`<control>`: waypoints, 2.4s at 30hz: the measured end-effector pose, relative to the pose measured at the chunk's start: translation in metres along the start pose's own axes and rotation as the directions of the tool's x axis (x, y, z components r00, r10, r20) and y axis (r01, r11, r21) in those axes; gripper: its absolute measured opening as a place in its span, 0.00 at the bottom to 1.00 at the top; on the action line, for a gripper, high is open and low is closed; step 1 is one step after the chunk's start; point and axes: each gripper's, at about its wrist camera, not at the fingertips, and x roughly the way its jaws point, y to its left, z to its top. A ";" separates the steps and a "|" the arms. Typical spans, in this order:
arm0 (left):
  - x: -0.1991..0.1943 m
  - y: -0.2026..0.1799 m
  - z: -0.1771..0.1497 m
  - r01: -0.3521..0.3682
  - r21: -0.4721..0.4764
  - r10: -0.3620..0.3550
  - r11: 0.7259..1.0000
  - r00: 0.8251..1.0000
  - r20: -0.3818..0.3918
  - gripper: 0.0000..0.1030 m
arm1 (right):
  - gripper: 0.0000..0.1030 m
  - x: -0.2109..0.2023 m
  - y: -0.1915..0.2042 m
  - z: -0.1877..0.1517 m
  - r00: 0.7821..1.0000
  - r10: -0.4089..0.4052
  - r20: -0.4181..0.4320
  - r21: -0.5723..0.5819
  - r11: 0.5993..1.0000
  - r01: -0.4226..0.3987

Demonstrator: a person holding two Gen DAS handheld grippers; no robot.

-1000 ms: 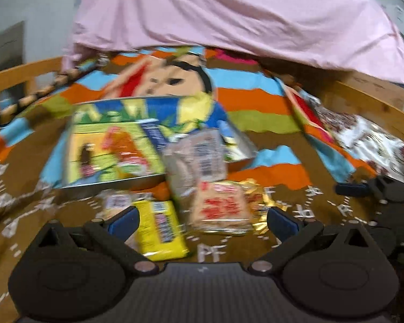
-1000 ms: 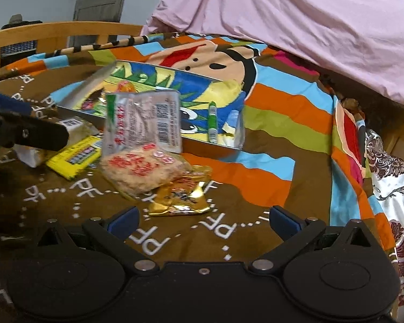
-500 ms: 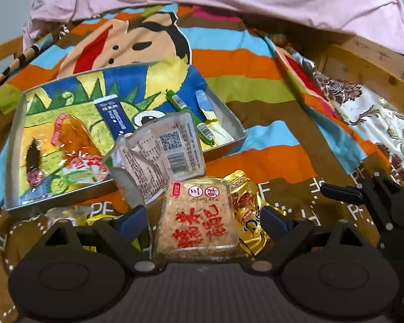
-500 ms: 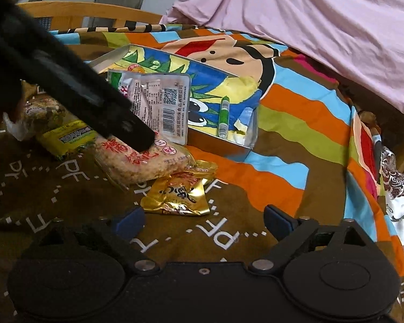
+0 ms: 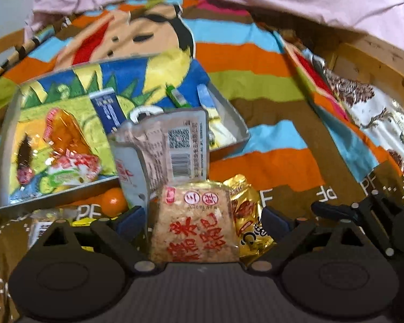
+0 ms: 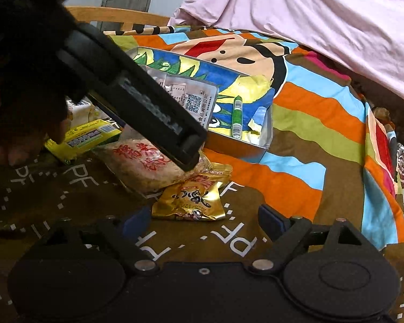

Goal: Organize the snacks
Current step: 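Grasp the red-printed rice-cake pack with the left tool while the right tool grasps the gold pouch, then carry the rice-cake pack and gold pouch over the tin tray and open both tools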

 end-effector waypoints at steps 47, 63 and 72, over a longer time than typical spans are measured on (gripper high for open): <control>0.017 0.028 -0.001 0.037 -0.085 -0.058 0.996 0.962 -0.266 0.73 | 0.79 0.008 0.000 0.009 0.994 0.061 -0.087 -0.057 0.996 -0.066; -0.001 0.025 -0.014 0.027 -0.109 -0.053 0.994 0.969 -0.241 0.72 | 0.57 0.011 0.001 0.005 0.995 0.043 -0.089 0.008 0.999 -0.043; -0.061 0.032 -0.058 0.057 -0.183 -0.097 0.982 0.971 -0.219 0.71 | 0.57 -0.054 0.035 -0.008 0.997 0.016 -0.081 -0.113 0.993 -0.025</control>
